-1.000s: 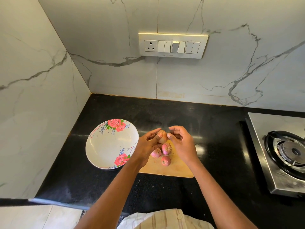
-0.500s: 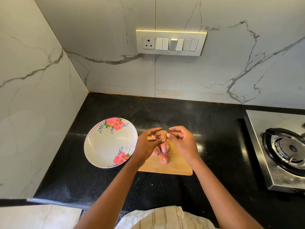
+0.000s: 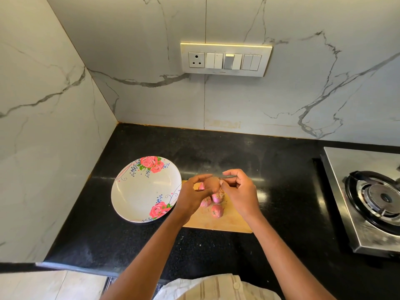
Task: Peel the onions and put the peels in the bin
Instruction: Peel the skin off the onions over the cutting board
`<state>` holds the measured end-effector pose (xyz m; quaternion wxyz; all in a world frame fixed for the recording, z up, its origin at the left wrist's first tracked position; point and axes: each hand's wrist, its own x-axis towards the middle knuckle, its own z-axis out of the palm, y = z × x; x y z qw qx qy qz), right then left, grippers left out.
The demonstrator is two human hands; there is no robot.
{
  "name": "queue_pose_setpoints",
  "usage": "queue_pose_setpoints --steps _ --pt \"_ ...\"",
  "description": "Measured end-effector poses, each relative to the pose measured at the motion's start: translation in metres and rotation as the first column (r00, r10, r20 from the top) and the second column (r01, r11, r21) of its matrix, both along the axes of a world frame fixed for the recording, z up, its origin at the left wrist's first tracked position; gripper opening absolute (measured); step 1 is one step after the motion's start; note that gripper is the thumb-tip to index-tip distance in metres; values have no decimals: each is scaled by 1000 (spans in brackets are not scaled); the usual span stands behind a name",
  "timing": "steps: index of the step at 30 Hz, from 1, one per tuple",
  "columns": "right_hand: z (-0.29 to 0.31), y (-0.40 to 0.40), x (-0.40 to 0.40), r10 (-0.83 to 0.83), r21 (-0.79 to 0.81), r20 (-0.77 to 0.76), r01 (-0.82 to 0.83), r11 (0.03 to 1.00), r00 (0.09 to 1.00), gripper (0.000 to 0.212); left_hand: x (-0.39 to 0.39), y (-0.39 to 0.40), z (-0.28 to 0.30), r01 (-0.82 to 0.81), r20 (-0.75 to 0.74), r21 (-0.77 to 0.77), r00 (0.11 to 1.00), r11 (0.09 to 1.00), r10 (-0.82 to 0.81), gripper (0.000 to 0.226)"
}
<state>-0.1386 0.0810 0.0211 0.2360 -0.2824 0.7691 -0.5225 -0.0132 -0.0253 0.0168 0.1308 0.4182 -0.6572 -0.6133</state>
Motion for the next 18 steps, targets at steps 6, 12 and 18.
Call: queue_pose_setpoints --steps 6,12,18 --pt "6 -4 0 -17 36 -19 17 999 1000 33 -2 1 3 -5 -29 -3 1000 1000 5 45" --pt "6 -1 -6 -52 13 33 52 999 998 29 2 3 -3 39 -110 146 994 989 -23 41" --pt "0 -1 -15 -11 15 47 10 1000 999 20 1 -3 -6 82 -238 353 971 932 4 39"
